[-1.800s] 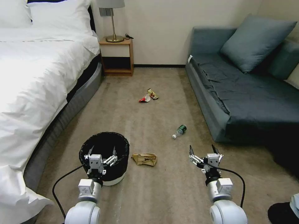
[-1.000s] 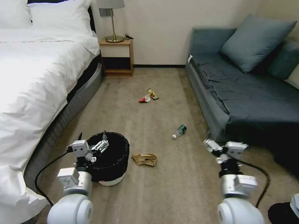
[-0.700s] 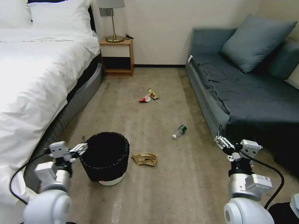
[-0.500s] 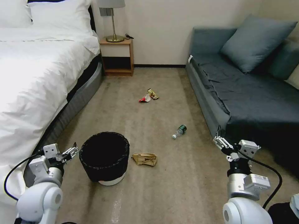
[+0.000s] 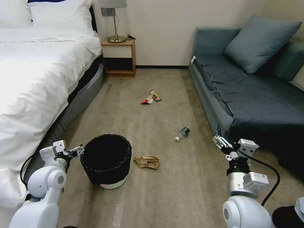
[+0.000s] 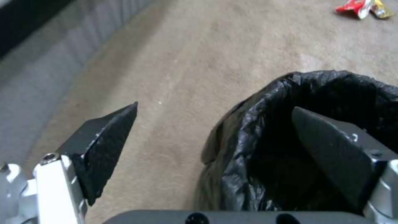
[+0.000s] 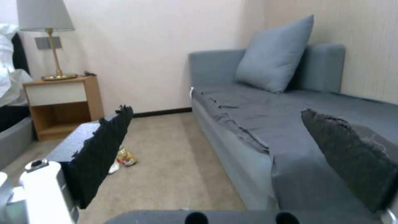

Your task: Pick up the trash bin, then pick up the garbage on the floor and place it into the trash bin.

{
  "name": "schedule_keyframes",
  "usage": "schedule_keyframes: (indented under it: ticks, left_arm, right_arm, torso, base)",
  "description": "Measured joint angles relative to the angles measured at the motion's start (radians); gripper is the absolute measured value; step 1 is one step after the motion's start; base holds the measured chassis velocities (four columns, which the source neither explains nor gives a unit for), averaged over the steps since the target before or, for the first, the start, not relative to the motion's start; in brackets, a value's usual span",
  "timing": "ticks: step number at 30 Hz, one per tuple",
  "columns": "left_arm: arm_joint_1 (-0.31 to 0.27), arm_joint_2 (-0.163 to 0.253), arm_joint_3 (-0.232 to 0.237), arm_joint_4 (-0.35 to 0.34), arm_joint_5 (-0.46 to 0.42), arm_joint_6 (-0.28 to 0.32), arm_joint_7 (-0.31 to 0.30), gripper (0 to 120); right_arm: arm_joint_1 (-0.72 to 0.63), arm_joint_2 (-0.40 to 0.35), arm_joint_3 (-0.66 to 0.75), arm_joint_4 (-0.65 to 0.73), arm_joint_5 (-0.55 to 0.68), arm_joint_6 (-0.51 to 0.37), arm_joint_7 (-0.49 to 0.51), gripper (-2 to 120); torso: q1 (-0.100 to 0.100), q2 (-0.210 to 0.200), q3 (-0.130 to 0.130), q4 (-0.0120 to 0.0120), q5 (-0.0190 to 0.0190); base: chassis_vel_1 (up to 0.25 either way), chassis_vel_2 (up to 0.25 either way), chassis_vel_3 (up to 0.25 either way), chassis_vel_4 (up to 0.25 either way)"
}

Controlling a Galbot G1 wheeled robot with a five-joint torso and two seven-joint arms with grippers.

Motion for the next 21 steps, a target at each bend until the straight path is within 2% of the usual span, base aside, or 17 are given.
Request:
schedule_keyframes:
  ticks: [2,6,10,21]
  left_arm:
    - [-0.011,0.003,0.009,0.017,-0.006,0.003,-0.001,100]
    - [-0.054,0.016,0.066,0.090,-0.040,0.008,-0.019,100]
    - [-0.074,0.024,0.097,0.120,-0.070,0.009,-0.039,100]
    - [-0.088,0.034,0.130,0.152,-0.097,0.007,-0.069,99]
  right_arm:
    - [0.002,0.000,0.000,-0.002,0.000,0.000,0.000,100]
    - [0.011,0.000,-0.002,-0.006,-0.001,-0.002,-0.001,100]
    - [0.014,0.003,0.001,-0.006,-0.001,-0.003,-0.001,100]
    - [0.016,0.001,0.007,-0.006,-0.002,-0.002,-0.001,100]
  torso:
    - [0.000,0.000,0.000,0.0000,0.0001]
    - [0.000,0.000,0.000,0.0000,0.0000]
    - [0.000,0.000,0.000,0.0000,0.0000]
    - [0.000,0.000,0.000,0.0000,0.0000]
  base:
    - [0.000,0.000,0.000,0.000]
    - [0.000,0.000,0.000,0.000]
    - [0.000,0.000,0.000,0.000]
    - [0.000,0.000,0.000,0.000]
